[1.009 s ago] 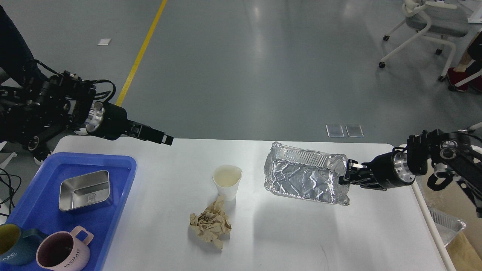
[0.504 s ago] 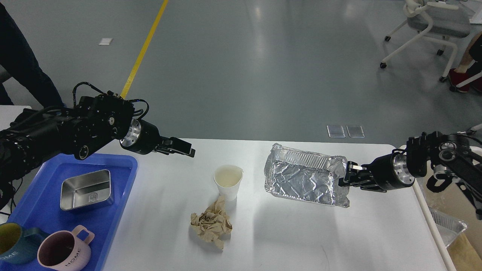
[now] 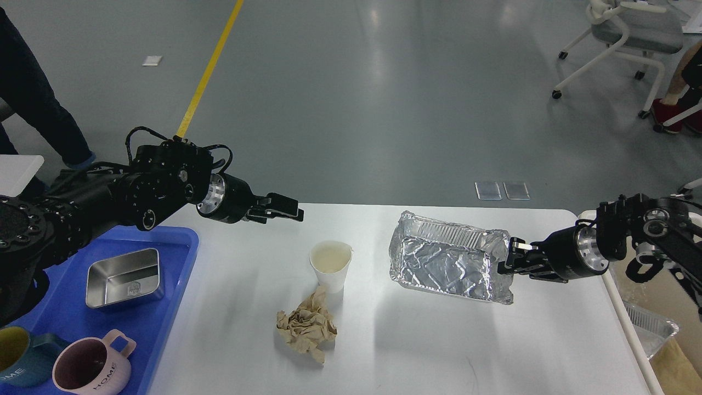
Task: Tidy desktop
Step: 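Reach the left gripper to the white paper cup and grasp it, then lift the paper cup upward with the left gripper, then lower the paper cup into the foil tray held by the right gripper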
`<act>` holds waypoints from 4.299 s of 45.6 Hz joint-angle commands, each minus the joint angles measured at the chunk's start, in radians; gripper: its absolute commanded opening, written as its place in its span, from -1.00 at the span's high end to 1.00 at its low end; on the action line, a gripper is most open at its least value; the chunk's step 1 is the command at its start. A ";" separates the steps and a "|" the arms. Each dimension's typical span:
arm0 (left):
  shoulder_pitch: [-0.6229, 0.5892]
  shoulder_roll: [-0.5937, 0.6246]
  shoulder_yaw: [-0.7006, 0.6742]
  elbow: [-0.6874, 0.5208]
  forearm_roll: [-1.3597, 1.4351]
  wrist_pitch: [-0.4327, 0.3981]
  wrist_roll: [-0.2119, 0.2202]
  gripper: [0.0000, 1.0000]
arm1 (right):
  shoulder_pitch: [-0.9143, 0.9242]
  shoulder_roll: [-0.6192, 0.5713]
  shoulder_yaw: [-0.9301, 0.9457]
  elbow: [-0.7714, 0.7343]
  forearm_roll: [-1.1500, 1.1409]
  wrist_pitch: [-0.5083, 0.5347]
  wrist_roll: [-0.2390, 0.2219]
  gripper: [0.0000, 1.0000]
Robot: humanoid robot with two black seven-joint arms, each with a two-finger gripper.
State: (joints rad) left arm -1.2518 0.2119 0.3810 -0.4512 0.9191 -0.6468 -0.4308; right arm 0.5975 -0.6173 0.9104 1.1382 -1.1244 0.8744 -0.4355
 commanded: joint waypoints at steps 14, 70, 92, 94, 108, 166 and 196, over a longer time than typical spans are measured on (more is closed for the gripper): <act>-0.035 -0.043 0.085 -0.001 0.178 0.003 -0.048 -0.98 | -0.004 -0.012 -0.001 0.000 -0.001 0.000 0.000 1.00; 0.046 -0.223 0.147 0.080 0.248 0.162 0.010 -0.82 | -0.019 -0.018 0.001 0.003 -0.014 0.000 0.000 1.00; 0.152 -0.262 0.148 0.114 0.248 0.248 0.171 0.54 | -0.031 -0.025 0.011 0.003 -0.014 0.000 0.001 1.00; 0.153 -0.263 0.148 0.120 0.248 0.248 0.191 0.72 | -0.031 -0.025 0.011 0.005 -0.014 0.000 0.001 1.00; 0.109 -0.244 0.134 0.117 0.216 0.225 0.175 1.00 | -0.033 -0.025 0.011 0.005 -0.014 0.001 0.000 1.00; -0.235 -0.186 -0.097 0.126 -0.365 0.070 0.124 1.00 | -0.012 0.090 -0.004 0.101 -0.037 0.006 -0.003 1.00; -0.336 -0.391 -0.059 0.101 -0.338 -0.169 0.201 1.00 | 0.057 0.174 -0.039 -0.024 -0.078 0.005 -0.015 1.00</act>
State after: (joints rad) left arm -1.5797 -0.1714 0.2914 -0.3458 0.5705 -0.7830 -0.2588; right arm 0.6548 -0.4405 0.8703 1.1371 -1.2002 0.8816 -0.4510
